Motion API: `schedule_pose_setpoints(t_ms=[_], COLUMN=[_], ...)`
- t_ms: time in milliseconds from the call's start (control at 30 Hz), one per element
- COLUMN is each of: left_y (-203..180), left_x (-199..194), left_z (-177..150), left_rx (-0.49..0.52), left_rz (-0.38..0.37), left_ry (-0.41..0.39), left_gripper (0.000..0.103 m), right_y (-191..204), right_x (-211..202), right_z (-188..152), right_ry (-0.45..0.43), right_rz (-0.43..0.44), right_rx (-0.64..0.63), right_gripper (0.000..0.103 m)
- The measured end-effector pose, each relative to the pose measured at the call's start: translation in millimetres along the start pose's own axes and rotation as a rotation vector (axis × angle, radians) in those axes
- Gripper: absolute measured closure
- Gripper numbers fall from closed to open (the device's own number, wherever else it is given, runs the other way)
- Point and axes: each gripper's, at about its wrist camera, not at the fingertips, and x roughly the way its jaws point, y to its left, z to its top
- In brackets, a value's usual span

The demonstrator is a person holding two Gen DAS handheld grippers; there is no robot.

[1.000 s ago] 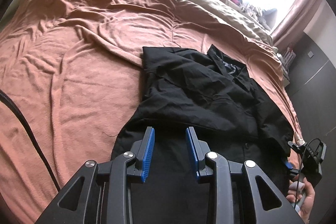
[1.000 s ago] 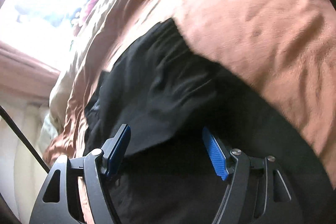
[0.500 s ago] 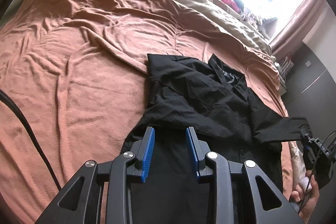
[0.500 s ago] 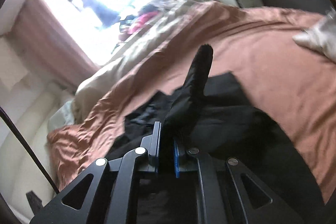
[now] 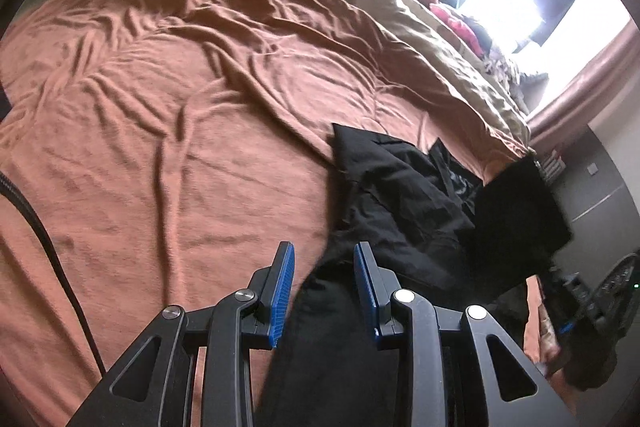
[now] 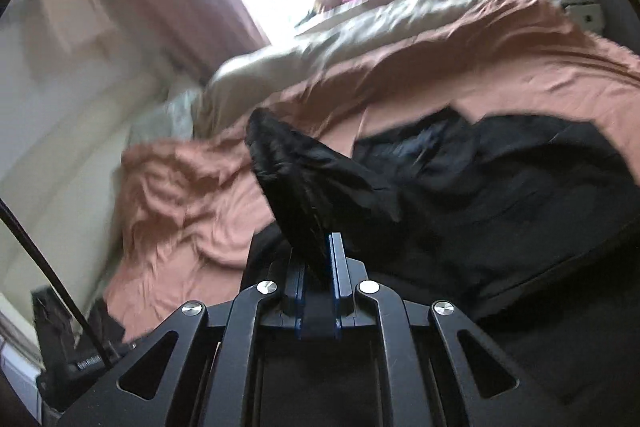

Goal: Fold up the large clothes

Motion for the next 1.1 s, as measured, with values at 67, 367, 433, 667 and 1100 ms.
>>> schedule_pose_setpoints(t_ms=[67,367,433,667,1100], left_y=[6.5,5.0,-2.7,-27.8,-85.5], left_x=[-1.1,1.8,4.1,14.9,80.7], left_z=[2.1,-0.6,-3.6,-12.4,-27.4], left_rx=[-0.018,-0.018,0.010,0.083,0.182], left_rz=[0.002,0.012,0.017,-0.001,-0.016], left_ry=[-0.001,0.007,0.013,0.046,0.167], left_gripper=[0.070,0.070,0.070,0.069,0.069], right_y=[5.9,-35.4,-52.6,-147.5,-233.5], right_x=[24.3,25.8,17.9,-22.7,-24.1], right_z=[-2.1,9.5,11.2,16.1,20.3], right_ry=[0.101,0.132,0.109,0.059,0.059], right_rz=[-0.009,0.038,0.007,-0.222,-0.235], right_rx=[-0.003,0.078,0.084,0.220,0.497], right_gripper=[0.095,0.029,0.029,0.029,0.084])
